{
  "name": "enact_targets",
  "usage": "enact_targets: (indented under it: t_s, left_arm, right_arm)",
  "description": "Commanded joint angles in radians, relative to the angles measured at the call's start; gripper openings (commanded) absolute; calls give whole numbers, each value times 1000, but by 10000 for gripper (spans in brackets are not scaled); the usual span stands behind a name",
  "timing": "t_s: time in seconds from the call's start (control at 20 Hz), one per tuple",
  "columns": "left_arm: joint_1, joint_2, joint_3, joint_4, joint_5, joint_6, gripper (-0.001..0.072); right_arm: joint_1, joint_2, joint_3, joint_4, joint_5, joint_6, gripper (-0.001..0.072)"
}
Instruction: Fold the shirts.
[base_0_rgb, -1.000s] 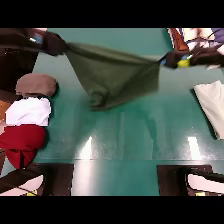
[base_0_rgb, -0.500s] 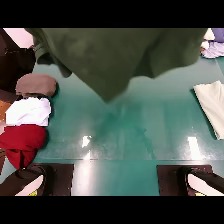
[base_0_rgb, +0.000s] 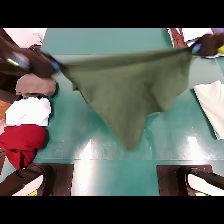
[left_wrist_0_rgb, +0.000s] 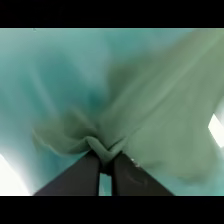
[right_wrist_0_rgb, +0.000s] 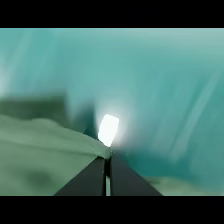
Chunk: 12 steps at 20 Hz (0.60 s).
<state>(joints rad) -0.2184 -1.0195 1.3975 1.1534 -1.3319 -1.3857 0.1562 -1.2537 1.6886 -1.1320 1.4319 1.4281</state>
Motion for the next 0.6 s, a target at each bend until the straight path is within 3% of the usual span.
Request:
enact_targets:
  t_s: [0.0,0.2,0.45,0.55]
  left_arm:
    - [0,-27,-383,-12,65,22,30]
    - [0,-27,-657,-63,102,54,31]
    - [0,-27,-694,-138,122,61,38]
    - [0,-27,-685,-169,146,63,424]
  right_arm:
    - [39,-60,-186,4,3,-1,16]
    - [84,-69,-328,5,-47,-1,16]
    - [85,-69,-391,5,-61,0,16]
    - [85,-68,-389,6,-70,0,16]
